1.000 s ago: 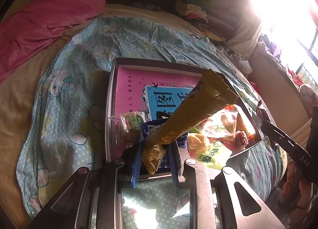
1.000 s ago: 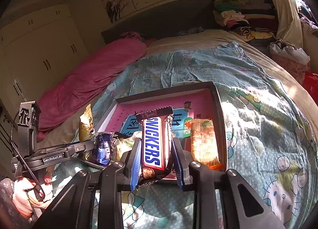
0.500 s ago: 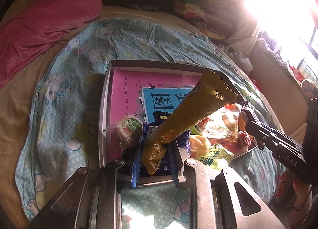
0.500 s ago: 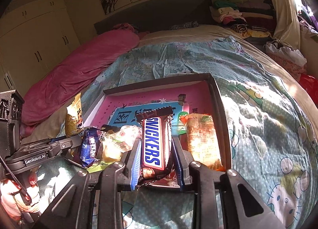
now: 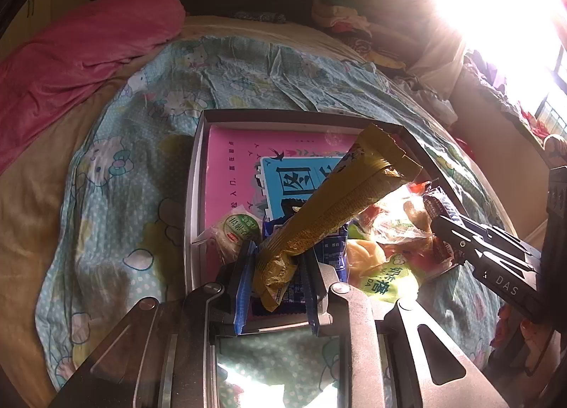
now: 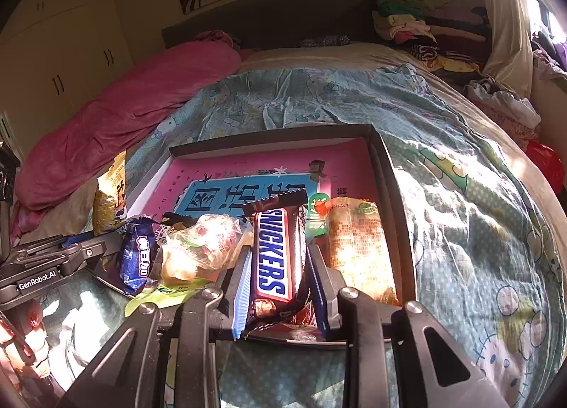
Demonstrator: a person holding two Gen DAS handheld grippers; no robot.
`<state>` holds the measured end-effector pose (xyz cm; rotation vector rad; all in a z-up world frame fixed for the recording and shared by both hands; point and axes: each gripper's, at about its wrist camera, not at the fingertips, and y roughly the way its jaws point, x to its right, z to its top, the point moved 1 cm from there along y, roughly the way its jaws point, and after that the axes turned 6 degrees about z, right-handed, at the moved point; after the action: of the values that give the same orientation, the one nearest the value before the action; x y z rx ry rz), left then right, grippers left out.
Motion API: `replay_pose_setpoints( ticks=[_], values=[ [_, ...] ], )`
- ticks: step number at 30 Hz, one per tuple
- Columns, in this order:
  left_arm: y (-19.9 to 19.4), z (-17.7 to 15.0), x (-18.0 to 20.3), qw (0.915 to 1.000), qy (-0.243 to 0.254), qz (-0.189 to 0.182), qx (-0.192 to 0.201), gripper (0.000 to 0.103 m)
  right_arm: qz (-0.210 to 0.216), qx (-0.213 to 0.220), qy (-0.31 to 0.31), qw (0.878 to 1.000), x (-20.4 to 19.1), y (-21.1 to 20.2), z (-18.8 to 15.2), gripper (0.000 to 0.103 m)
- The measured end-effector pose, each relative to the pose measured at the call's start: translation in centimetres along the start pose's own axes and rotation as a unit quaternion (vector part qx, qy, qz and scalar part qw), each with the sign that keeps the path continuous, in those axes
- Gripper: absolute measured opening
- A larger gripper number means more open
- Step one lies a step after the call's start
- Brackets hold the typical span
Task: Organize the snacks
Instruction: 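Carry the yellow bar into the box with the left gripper while the right lowers the Snickers inside, then open both grippers releasing the yellow bar and Snickers in the box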
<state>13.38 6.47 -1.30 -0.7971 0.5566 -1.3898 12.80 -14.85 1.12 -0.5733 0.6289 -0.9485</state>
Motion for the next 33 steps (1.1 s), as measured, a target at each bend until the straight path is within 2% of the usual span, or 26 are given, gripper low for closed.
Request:
replay_pose_setpoints(
  ticks=[18,22,27,30,32,33],
  values=[
    [-0.1,-0.1,0.0,1.0000,0.000,-0.003,0.000,0.026,0.001,0.012,0.002,1.000,0.0,-0.6,0.1,0.032],
    [-0.1,-0.1,0.1,1.0000,-0.001,-0.008,-0.001,0.026,0.001,0.016,0.002,1.000,0.0,-1.0,0.0,0.039],
    [-0.2,0.0,0.1,0.9999,-0.003,-0.012,-0.001,0.027,0.002,0.020,0.001,1.000,-0.1,-1.7,-0.1,0.040],
    [-0.3,0.0,0.1,0.9999,-0.003,-0.014,-0.002,0.031,0.003,0.021,-0.001,1.000,-0.3,-2.1,-0.2,0.040],
    [-0.4,0.0,0.1,0.9999,-0.003,-0.017,0.000,0.040,0.003,0.021,-0.005,1.000,-0.4,-2.3,-0.3,0.041],
    [-0.5,0.0,0.2,0.9999,-0.003,-0.017,0.001,0.041,0.001,0.020,-0.007,1.000,-0.5,-2.4,-0.4,0.041]
  ],
)
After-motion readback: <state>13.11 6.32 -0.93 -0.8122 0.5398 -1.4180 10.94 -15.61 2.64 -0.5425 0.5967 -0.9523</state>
